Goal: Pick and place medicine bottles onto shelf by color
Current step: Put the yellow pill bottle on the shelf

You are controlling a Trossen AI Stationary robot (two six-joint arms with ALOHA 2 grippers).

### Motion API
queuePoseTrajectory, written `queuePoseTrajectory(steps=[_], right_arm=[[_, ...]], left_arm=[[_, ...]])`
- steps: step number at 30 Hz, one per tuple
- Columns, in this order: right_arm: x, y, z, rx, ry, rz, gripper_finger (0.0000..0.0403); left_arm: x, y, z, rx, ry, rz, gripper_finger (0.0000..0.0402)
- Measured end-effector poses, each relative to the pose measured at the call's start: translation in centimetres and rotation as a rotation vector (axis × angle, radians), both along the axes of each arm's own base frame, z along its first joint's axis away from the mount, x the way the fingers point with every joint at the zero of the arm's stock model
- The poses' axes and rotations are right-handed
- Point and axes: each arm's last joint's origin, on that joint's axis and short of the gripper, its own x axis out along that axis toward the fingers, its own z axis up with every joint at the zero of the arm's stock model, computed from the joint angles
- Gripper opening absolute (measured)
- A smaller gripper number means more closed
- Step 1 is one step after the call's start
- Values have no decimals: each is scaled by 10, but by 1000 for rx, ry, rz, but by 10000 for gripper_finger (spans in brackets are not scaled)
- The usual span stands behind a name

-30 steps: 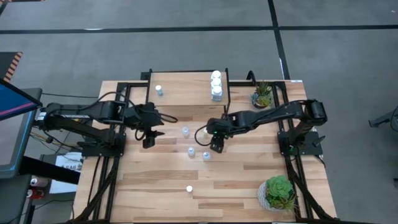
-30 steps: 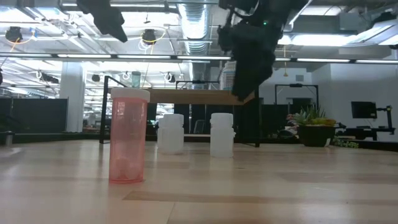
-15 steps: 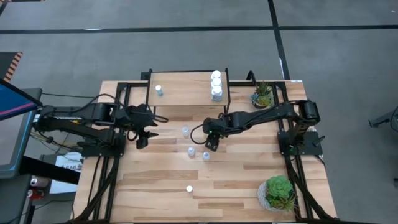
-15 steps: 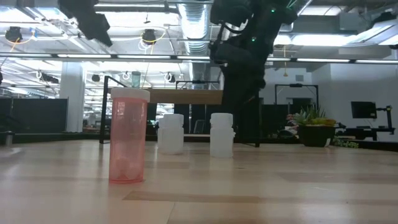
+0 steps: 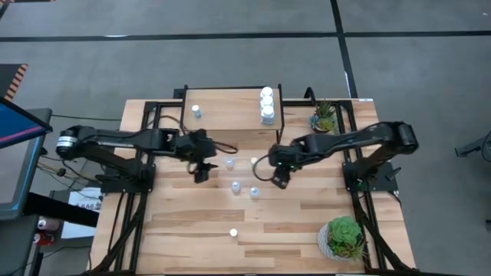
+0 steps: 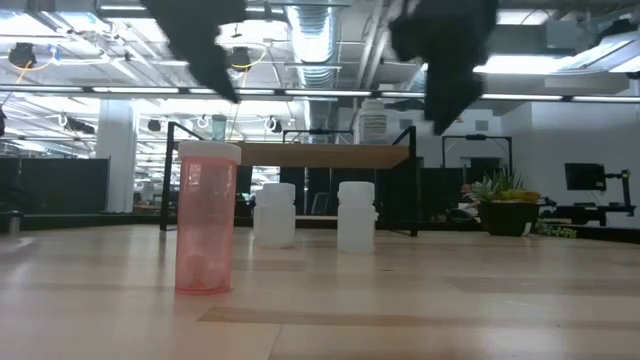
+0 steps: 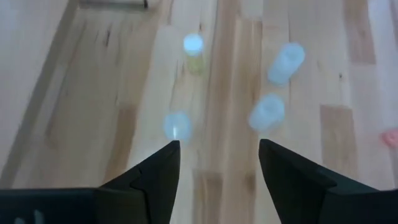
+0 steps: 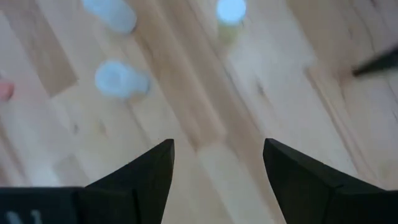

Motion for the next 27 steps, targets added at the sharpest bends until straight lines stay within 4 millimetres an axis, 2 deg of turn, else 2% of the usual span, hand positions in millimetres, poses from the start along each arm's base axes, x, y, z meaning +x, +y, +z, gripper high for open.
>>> queuePoseTrajectory(steps=[4, 11, 18, 22, 27], right_arm=[[-31, 10, 27, 42, -16, -57, 270], [-77, 26, 64, 133, -108, -130, 270], [-118, 37, 80, 178, -107, -117, 270], [-137, 38, 86, 192, -102, -110, 270], [-156, 36, 92, 194, -96, -83, 270]], left_arm=[[30, 4, 3, 27, -9, -30, 227], [87, 7, -6, 73, 23, -90, 242], [133, 8, -35, 65, 87, -124, 236], [150, 8, -55, 53, 109, -123, 234], [162, 9, -72, 44, 106, -100, 233]])
